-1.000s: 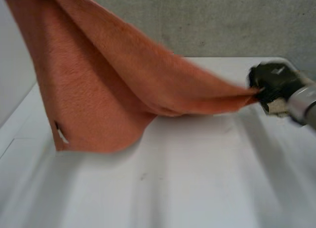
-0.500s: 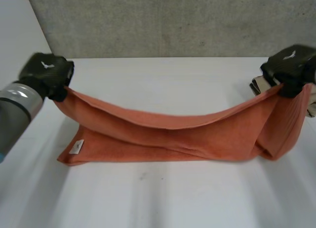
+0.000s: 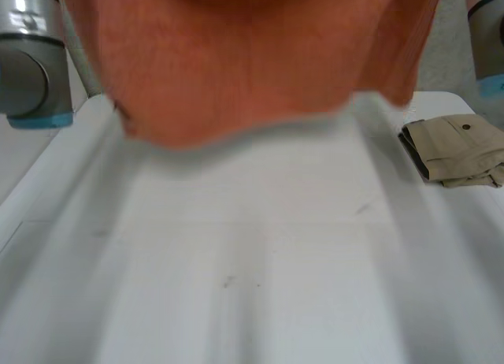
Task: Fold the laundry.
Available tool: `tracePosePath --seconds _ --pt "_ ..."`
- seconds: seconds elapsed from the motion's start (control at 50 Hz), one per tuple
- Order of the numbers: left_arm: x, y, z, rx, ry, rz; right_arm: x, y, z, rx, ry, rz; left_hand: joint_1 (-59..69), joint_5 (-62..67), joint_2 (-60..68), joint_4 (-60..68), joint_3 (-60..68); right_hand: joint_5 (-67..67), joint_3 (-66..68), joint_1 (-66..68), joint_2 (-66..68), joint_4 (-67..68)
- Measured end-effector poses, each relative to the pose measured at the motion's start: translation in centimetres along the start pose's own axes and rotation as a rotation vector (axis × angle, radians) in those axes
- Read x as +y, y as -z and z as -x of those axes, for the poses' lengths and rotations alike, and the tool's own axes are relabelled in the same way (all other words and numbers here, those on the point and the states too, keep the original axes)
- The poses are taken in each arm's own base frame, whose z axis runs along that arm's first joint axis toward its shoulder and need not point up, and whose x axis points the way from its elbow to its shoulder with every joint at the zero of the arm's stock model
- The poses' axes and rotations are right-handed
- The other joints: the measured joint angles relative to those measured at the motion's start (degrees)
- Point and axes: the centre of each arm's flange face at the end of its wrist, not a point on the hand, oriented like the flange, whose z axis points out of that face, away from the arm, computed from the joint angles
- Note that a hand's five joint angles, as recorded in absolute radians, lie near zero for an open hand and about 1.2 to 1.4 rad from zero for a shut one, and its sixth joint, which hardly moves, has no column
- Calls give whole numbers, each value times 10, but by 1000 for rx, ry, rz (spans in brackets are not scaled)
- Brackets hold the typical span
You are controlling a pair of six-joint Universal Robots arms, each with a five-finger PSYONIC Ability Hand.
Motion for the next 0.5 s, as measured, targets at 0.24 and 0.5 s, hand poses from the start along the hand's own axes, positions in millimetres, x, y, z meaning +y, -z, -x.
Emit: tracePosePath --seconds 0.24,0.5 --pt "41 57 -1 79 129 281 40 55 41 -244 -90 274 0 0 0 0 0 2 0 0 0 0" --pt "95 216 -59 441 90 722 106 180 116 -592 -124 638 0 0 0 0 0 2 0 0 0 0"
